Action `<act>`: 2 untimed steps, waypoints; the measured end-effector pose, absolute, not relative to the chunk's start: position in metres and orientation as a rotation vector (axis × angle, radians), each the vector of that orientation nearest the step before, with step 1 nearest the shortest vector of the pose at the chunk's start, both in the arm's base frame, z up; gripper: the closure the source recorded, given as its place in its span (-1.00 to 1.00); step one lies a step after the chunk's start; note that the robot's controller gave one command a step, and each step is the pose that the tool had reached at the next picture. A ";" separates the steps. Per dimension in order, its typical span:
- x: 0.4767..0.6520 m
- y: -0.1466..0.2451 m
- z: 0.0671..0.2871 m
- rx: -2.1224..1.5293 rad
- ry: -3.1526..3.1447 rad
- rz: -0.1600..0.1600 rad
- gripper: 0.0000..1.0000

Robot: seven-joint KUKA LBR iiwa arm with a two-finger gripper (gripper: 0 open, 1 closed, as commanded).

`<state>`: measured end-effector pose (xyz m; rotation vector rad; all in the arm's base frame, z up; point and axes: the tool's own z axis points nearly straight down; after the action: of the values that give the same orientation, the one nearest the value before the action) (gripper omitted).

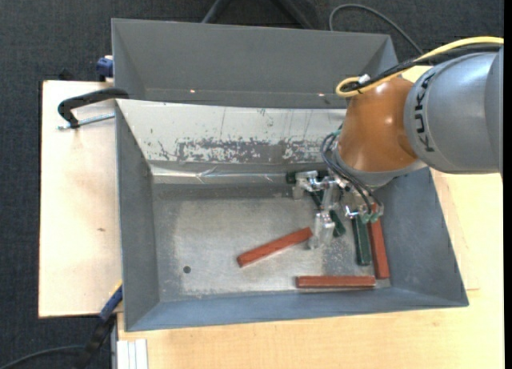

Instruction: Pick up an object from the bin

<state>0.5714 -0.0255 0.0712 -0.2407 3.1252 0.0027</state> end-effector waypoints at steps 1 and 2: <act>0.573 -0.091 0.085 -0.661 3.064 -0.006 -1.00; 0.570 0.014 0.070 -0.584 3.085 0.009 -1.00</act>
Offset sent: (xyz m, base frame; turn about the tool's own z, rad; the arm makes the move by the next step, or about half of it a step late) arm -0.0001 -0.0630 0.0119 -0.2754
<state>0.5701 0.0135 0.0705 -0.5841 3.0852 0.0090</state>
